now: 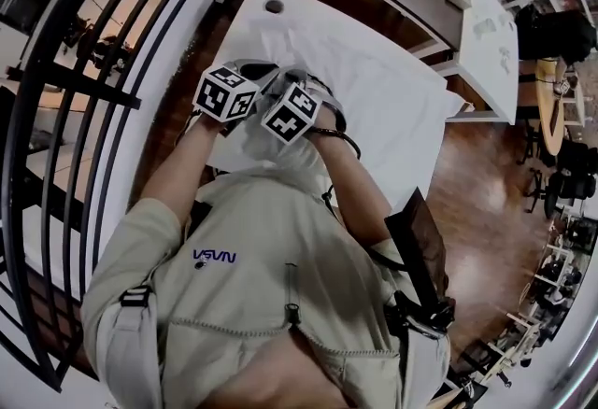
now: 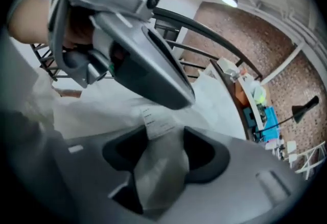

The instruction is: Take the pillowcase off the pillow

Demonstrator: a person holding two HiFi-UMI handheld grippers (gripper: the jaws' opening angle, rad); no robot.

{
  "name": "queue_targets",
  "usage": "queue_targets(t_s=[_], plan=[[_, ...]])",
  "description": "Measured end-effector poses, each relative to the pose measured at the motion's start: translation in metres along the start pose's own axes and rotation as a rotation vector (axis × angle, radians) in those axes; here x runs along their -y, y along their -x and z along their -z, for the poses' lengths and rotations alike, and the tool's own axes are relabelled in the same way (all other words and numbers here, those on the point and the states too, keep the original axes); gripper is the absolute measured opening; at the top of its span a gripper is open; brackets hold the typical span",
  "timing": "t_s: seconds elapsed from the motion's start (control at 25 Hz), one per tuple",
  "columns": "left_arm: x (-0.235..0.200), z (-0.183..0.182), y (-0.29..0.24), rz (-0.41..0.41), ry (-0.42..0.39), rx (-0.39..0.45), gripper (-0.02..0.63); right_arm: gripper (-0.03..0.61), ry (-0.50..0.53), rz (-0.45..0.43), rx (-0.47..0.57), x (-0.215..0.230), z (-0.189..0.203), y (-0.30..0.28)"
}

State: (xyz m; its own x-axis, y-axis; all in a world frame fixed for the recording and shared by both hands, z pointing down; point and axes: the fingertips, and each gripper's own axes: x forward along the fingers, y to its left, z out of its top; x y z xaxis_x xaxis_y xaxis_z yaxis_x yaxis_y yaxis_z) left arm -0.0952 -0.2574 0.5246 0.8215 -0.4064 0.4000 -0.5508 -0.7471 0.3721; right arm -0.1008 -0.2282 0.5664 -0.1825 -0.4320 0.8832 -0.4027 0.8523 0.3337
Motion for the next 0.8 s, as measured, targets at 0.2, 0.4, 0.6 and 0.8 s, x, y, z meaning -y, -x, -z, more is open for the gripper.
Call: queue_targets(t_s=[0.2,0.4,0.6,0.8], plan=[[-0.020,-0.008,0.001,-0.098,-0.084,-0.001,0.014,0.021,-0.033,0.020,0.088,0.002,0.000,0.029],[-0.053,-0.011,-0.007,-0.181,-0.144,-0.041,0.014,0.017,-0.023,0.010,0.297,-0.015,0.003,0.091],[-0.077,-0.023,-0.026,-0.220,-0.162,-0.072,0.014,0.014,-0.022,0.051,0.416,-0.025,0.021,0.135],[-0.092,-0.039,-0.049,-0.236,-0.156,-0.102,0.014,0.012,-0.034,0.031,0.447,-0.035,0.031,0.151]])
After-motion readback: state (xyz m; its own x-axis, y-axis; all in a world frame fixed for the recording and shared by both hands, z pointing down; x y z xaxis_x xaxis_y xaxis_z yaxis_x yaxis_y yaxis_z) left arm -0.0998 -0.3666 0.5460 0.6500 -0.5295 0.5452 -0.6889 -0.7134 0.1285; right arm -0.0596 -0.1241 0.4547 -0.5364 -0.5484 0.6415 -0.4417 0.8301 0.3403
